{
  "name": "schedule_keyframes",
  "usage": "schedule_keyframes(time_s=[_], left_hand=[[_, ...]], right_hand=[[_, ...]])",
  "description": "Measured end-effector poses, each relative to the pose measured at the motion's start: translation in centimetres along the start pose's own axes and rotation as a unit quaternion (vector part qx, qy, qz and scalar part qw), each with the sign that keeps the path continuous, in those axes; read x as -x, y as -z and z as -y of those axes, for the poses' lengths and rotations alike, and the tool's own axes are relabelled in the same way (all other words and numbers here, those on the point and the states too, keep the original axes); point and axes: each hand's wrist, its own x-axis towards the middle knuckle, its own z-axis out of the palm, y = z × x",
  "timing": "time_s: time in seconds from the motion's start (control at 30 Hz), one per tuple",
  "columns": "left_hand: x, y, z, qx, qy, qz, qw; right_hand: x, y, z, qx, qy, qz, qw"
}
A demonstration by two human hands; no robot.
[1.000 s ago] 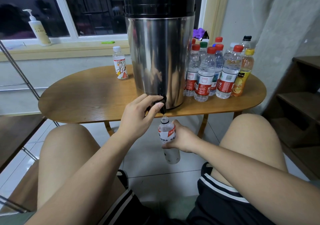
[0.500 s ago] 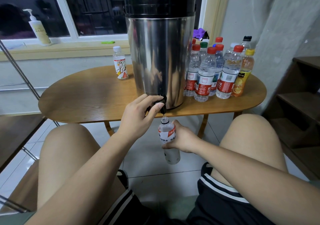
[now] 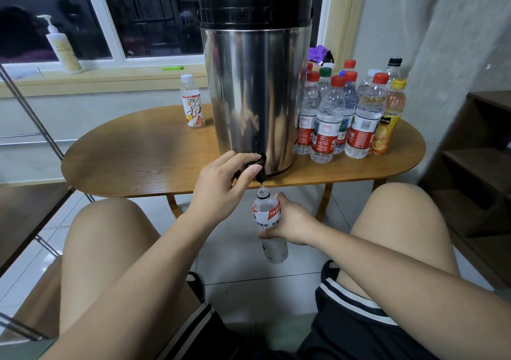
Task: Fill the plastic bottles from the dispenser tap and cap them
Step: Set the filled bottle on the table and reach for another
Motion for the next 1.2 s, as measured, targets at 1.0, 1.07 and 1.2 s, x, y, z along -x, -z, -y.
schedule_keyframes(time_s=[1.0, 1.07, 1.2], left_hand=[[0.02, -0.01, -0.02, -0.016, -0.006, 0.0, 1.0], [0.05, 0.03, -0.01, -0.014, -0.006, 0.001, 1.0], [0.05, 0.07, -0.01, -0.015, -0.008, 0.004, 1.0]], right_hand=[[0.48, 0.22, 0.33, -0.002, 0.007, -0.006, 1.0], [0.47, 0.23, 0.33, -0.001, 0.006, -0.007, 1.0], [0.45, 0.25, 0.4, 0.009, 0.009, -0.009, 1.0]])
